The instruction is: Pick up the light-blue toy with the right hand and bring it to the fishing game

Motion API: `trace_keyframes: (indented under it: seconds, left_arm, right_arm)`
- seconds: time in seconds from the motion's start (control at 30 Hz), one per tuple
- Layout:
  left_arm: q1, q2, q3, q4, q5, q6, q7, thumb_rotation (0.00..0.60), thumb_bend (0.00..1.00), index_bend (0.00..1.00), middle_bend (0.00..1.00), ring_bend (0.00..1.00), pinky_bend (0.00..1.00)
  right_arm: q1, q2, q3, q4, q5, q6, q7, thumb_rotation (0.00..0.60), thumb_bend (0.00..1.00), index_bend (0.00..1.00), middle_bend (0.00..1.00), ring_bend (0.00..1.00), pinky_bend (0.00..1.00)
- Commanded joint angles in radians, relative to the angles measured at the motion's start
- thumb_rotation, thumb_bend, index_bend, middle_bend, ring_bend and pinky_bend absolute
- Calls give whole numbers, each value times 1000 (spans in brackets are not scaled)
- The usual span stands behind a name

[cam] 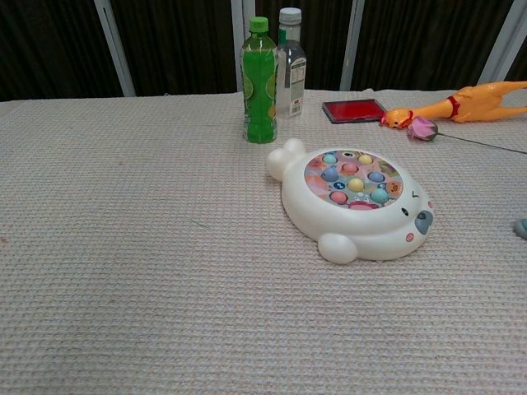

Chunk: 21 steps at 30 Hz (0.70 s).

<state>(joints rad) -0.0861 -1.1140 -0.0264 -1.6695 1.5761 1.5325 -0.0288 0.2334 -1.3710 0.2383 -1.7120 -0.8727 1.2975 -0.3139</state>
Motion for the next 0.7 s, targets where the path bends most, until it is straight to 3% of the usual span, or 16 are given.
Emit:
trace_keyframes:
  seconds: [0.03, 0.37, 0.7]
  left_arm:
    - [-1, 1, 0, 0, -2, -3, 0, 600, 0, 0, 0, 0, 0]
    - [-1, 0, 1, -4, -6, -6, 6, 600, 0, 0, 0, 0, 0]
    - [-2, 0, 1, -6, -12, -12, 10, 600, 0, 0, 0, 0, 0]
  right_arm:
    - [7, -12, 0, 11, 8, -4, -4, 600, 200, 309, 21, 0, 0]
    - [24, -53, 4, 67, 29, -23, 7, 600, 208, 361, 56, 0, 0]
    - [36, -70, 10, 94, 43, -41, 18, 600, 295, 393, 68, 0, 0]
